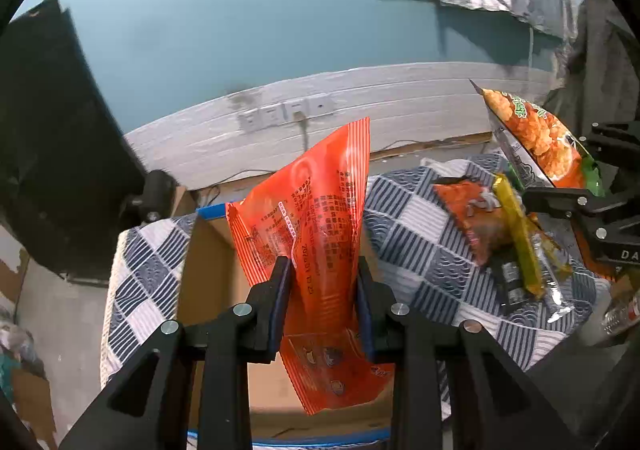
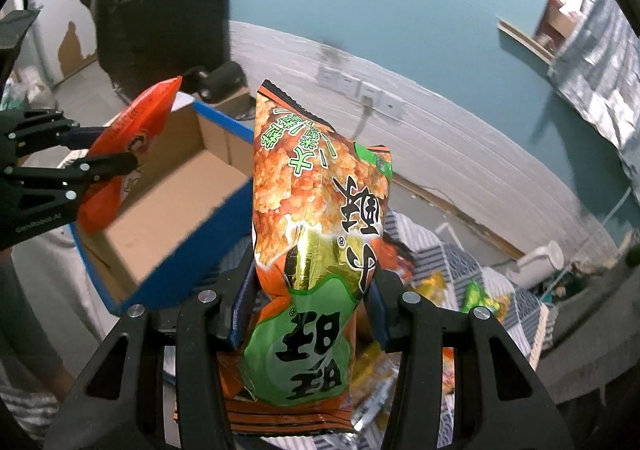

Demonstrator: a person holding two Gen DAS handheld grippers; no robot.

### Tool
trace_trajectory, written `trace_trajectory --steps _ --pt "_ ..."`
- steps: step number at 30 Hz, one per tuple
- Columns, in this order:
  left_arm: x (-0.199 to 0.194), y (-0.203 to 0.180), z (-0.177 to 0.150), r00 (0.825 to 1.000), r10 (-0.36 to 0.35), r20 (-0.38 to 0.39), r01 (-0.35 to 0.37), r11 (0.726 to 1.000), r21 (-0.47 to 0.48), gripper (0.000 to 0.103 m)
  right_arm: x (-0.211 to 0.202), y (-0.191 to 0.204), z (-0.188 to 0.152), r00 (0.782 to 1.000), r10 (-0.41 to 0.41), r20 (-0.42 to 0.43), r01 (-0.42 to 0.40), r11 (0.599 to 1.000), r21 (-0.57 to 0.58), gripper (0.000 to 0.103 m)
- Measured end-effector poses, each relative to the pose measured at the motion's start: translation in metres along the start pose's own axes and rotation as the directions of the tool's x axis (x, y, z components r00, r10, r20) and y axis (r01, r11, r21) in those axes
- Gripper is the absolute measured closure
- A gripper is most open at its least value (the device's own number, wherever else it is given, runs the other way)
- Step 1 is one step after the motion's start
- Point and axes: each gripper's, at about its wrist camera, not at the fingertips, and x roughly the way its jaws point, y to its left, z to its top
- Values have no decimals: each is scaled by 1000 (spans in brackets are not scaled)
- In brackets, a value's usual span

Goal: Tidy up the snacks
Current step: 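Carry both bags over the cardboard box and open both tools to drop them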

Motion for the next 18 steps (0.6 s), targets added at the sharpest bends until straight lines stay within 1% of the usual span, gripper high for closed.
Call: trace_trajectory --steps 5,8,12,18 --pt "6 22 -9 1000 19 -17 -20 999 -32 73 17 26 19 999 49 -9 -49 998 -27 57" --pt "10 33 -13 999 51 -18 -51 998 -29 73 28 42 30 997 78 -18 -78 996 -45 57" --pt "18 49 -19 998 45 -38 -47 997 -59 73 41 60 41 994 106 -34 -108 992 -63 57" --pt "30 70 -28 995 61 -76 -68 993 -93 73 65 81 56 985 155 -71 -158 986 -51 57"
